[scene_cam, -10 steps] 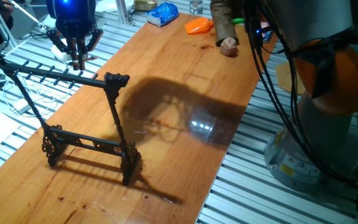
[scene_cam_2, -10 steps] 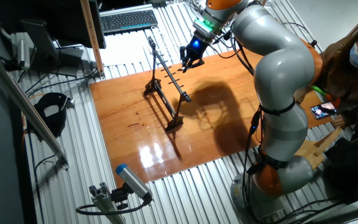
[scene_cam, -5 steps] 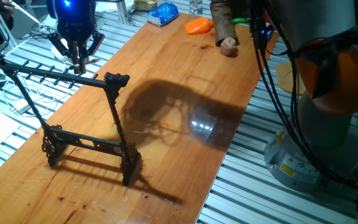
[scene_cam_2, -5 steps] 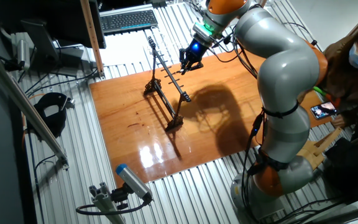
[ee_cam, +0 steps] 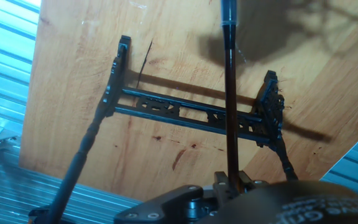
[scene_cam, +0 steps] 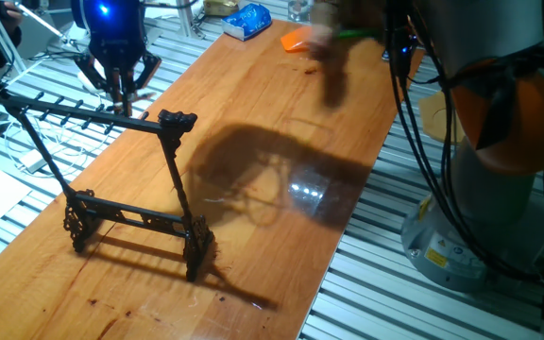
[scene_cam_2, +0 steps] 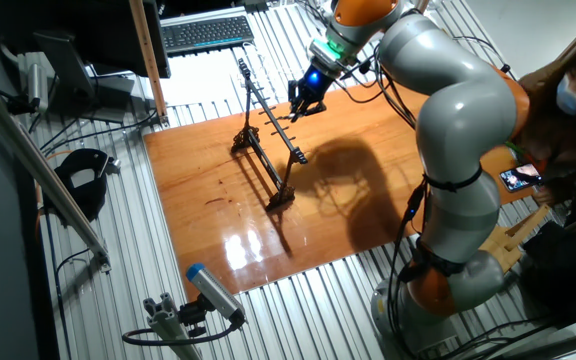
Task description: Place the brush on the pen rack
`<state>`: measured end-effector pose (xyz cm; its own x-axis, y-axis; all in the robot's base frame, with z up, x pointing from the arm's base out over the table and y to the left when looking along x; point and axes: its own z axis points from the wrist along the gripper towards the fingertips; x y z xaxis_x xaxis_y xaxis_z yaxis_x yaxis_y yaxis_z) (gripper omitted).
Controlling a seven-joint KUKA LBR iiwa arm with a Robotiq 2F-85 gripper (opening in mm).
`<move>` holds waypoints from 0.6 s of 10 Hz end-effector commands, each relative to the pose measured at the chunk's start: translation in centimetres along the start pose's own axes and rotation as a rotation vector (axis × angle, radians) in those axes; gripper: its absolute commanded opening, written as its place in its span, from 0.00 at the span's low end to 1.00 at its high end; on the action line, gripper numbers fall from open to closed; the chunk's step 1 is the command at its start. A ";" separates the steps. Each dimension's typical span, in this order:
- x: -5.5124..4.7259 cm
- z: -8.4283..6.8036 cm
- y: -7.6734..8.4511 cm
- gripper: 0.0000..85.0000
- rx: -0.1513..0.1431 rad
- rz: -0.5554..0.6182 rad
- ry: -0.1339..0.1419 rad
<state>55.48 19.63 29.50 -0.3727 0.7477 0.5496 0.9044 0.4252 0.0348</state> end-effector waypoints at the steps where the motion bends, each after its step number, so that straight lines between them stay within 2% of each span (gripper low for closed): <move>1: 0.1 0.3 -0.1 0.00 -0.002 0.000 -0.001; 3: 0.3 1.3 -0.5 0.00 -0.016 0.000 -0.007; 6: 0.3 1.5 -0.5 0.00 -0.019 0.001 -0.008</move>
<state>54.58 20.41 28.45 -0.3729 0.7529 0.5423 0.9089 0.4141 0.0501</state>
